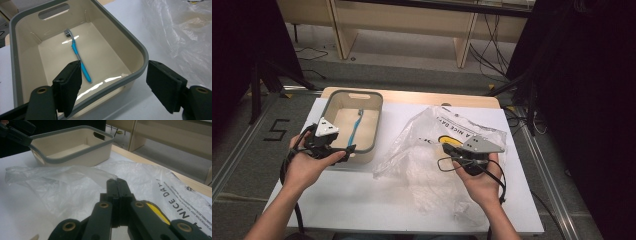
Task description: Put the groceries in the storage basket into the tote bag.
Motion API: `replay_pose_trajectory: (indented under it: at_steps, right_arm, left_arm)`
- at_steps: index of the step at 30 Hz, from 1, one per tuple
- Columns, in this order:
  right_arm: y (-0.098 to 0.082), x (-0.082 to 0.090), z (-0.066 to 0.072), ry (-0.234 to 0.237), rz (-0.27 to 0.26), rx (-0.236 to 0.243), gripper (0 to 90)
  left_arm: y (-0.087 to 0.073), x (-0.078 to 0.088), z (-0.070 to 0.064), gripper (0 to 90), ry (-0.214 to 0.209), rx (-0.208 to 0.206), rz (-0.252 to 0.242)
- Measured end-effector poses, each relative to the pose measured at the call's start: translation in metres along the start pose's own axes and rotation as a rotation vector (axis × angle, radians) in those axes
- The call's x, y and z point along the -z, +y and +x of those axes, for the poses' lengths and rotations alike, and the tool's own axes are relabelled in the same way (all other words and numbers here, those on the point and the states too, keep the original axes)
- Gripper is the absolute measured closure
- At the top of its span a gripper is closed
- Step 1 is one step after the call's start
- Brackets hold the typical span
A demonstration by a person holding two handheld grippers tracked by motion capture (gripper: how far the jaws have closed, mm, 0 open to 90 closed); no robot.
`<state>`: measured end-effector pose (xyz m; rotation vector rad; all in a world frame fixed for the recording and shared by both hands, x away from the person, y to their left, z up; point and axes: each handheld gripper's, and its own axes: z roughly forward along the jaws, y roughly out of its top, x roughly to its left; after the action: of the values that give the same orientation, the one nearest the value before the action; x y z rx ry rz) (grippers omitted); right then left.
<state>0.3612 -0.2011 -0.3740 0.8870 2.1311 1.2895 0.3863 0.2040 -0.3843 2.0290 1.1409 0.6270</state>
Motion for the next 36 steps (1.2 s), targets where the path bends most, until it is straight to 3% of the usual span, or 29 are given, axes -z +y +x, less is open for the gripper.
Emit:
replay_pose_trajectory:
  at_steps: [13, 17, 31, 36]
  right_arm:
    - [-0.001, -0.001, -0.001, 0.009, -0.002, 0.001, 90.0]
    - [0.000, 0.000, -0.002, 0.007, -0.007, 0.002, 90.0]
    - [-0.001, -0.002, -0.001, 0.004, 0.003, 0.002, 90.0]
    - [-0.002, -0.001, -0.001, 0.005, 0.007, -0.001, 90.0]
  left_arm:
    - [0.022, -0.015, 0.015, 28.9, 0.023, 0.042, 0.006]
    - [0.027, -0.020, 0.019, 28.9, 0.028, 0.038, 0.023]
    - [0.041, -0.060, 0.049, 30.5, 0.037, 0.101, 0.128]
    - [0.047, -0.075, 0.057, 31.4, 0.059, 0.117, 0.163]
